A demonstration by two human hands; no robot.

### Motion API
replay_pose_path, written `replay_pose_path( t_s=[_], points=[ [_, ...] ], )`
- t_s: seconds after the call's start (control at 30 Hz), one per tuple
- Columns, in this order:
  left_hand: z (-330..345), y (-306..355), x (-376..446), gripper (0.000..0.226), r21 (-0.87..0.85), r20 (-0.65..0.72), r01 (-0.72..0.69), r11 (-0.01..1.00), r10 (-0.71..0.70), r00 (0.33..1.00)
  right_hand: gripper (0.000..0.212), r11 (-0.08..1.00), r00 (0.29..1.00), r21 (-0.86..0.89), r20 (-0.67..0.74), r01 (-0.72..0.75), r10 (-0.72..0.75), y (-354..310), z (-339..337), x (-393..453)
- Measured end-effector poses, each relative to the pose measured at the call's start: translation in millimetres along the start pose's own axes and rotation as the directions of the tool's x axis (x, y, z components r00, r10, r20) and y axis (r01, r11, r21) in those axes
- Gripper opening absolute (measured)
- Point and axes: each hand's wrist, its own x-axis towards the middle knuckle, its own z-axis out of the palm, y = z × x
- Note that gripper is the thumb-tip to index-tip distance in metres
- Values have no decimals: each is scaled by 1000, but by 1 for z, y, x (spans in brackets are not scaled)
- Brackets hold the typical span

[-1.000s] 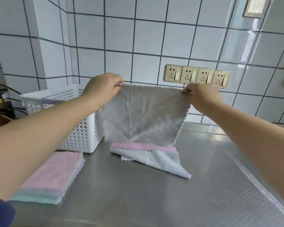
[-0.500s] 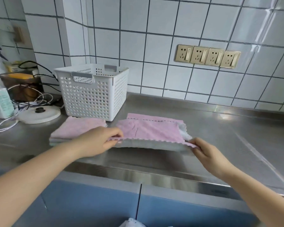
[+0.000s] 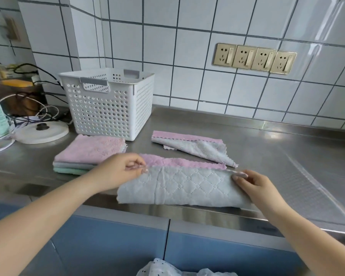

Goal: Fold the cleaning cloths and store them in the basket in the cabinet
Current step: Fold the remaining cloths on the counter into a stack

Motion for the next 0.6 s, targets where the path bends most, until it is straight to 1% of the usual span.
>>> replay_pose_path(
  t_s=[0.03, 0.07, 0.17, 0.27, 0.37, 0.4, 0.53, 0.6],
  points=[
    [-1, -1, 9, 10, -17, -31, 20, 1000, -20, 999, 22, 999, 999, 26, 1, -43, 43, -1, 2, 8],
    [-2, -2, 18, 7, -3, -58, 40, 999, -40, 997, 20, 997, 997, 29, 3, -73, 73, -3, 2, 15],
    [-2, -4, 46, 8, 82, -104, 82, 993, -73, 992, 20, 993, 995, -63, 9, -103, 103, -5, 5, 39],
    [1, -6, 71, 12, 202, -78, 120, 972, -106, 991, 19, 985, 991, -115, 4, -130, 132, -5, 8, 60],
    [5, -8, 88, 14, 303, -66, 136, 943, -122, 990, 16, 969, 990, -207, 15, -136, 142, -2, 12, 77],
    [6, -9, 92, 15, 322, -67, 141, 936, -127, 990, 15, 962, 990, -242, 26, -131, 141, -1, 13, 81],
    [12, -14, 102, 17, 384, -73, 161, 909, -144, 987, 25, 938, 990, -328, 38, -114, 134, 7, 17, 93],
    [14, -17, 104, 18, 401, -58, 170, 900, -160, 985, 23, 933, 991, -344, 41, -107, 129, 10, 19, 98]
  ],
)
